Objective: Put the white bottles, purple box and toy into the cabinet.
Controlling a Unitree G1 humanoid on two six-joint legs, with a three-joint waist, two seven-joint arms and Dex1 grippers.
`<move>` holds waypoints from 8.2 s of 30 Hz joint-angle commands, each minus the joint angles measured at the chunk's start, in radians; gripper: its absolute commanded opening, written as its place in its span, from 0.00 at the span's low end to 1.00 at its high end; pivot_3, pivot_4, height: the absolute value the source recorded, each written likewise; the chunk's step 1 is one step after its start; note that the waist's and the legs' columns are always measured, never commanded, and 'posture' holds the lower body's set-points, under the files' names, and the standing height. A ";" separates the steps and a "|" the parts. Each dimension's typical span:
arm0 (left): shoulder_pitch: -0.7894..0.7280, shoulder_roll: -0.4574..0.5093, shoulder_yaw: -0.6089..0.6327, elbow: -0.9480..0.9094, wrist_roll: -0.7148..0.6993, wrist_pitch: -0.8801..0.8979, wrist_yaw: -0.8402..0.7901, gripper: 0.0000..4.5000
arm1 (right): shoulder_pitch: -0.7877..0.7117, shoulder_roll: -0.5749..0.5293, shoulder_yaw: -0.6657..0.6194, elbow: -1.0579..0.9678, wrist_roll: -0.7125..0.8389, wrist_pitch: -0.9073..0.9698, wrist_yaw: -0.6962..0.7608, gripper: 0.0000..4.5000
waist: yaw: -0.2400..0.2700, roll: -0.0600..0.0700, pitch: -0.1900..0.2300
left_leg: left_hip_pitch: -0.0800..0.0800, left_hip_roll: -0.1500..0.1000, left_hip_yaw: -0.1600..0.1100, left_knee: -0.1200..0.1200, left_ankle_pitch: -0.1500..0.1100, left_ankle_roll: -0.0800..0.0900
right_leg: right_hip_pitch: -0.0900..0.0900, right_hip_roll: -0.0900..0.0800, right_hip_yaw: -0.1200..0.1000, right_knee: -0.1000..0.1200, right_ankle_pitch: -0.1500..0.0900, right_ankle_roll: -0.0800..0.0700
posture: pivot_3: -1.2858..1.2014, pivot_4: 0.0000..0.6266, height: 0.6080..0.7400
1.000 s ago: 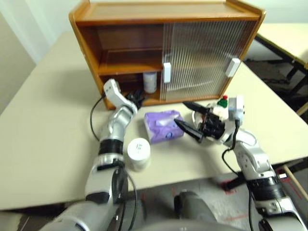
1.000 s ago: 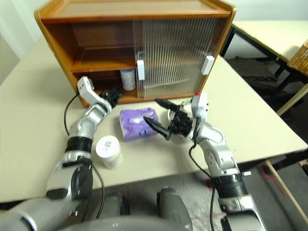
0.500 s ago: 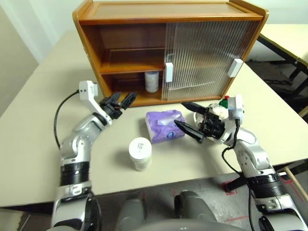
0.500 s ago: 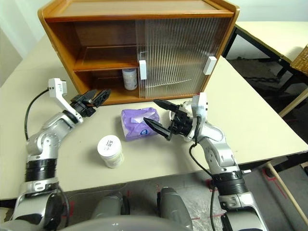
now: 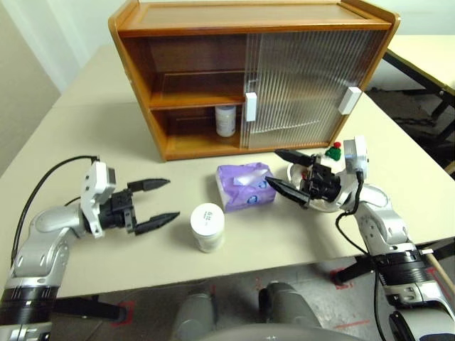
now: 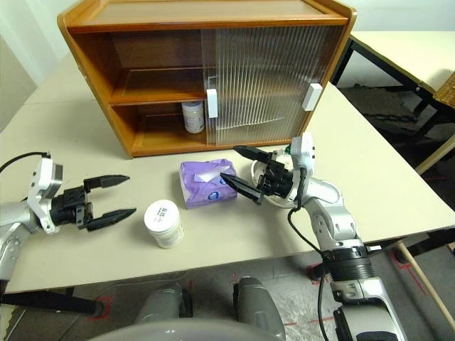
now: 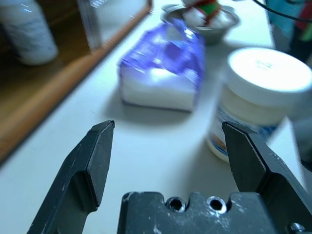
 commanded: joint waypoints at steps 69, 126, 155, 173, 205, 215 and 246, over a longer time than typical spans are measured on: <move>-0.075 -0.192 -0.172 0.206 0.065 -0.154 -0.003 0.67 | -0.020 -0.001 -0.004 -0.004 -0.015 0.017 -0.017 1.00 | 0.004 0.006 0.000 | -0.001 0.000 -0.001 0.002 0.003 0.006 | 0.002 0.003 -0.003 0.001 -0.001 0.005 | 0.54 0.00 1.00; -0.846 -0.595 -0.104 1.064 0.441 -0.215 1.171 0.67 | 0.033 0.129 0.060 -0.092 -0.099 -0.047 -0.214 1.00 | 0.021 -0.001 0.002 | -0.007 -0.002 -0.007 0.003 0.003 0.005 | 0.000 0.009 -0.004 -0.001 0.005 0.006 | 0.55 0.02 1.00; -0.705 -0.641 -0.131 0.869 0.432 -0.242 1.089 0.99 | 0.004 0.099 0.038 -0.043 -0.085 -0.051 -0.175 1.00 | 0.031 -0.001 0.001 | -0.007 -0.002 -0.006 0.004 0.003 0.005 | 0.000 0.010 -0.004 -0.001 0.005 0.006 | 0.55 0.00 1.00; -0.245 -0.469 -0.164 0.004 0.251 0.297 0.800 0.99 | -0.025 0.135 -0.058 -0.012 0.023 -0.072 -0.157 1.00 | 0.032 -0.001 0.001 | -0.001 0.000 -0.004 0.004 0.001 0.002 | 0.003 0.009 -0.002 0.001 0.006 0.003 | 0.56 0.00 1.00; -0.339 -0.636 0.016 -0.111 -0.204 1.135 0.980 0.61 | -0.012 0.191 -0.111 0.046 -0.025 -0.255 -0.227 1.00 | -0.008 0.000 0.001 | -0.001 -0.002 -0.004 0.004 0.001 0.001 | 0.003 0.013 0.006 0.001 0.005 0.004 | 0.54 0.00 1.00; -0.324 -0.631 0.107 -0.133 -0.251 1.132 0.985 0.00 | -0.038 0.192 -0.117 0.069 -0.012 -0.260 -0.216 1.00 | -0.021 0.000 0.001 | 0.000 -0.002 -0.003 0.004 0.001 0.001 | 0.003 0.013 0.008 0.001 0.004 0.005 | 0.55 0.00 1.00; -0.527 -0.577 0.406 -0.358 -1.179 0.876 1.757 0.00 | -0.123 0.188 -0.133 0.143 0.109 -0.198 -0.016 1.00 | 0.064 -0.001 0.002 | -0.001 -0.002 -0.004 0.003 -0.001 -0.001 | 0.002 0.012 0.006 0.001 0.006 0.005 | 0.60 0.00 1.00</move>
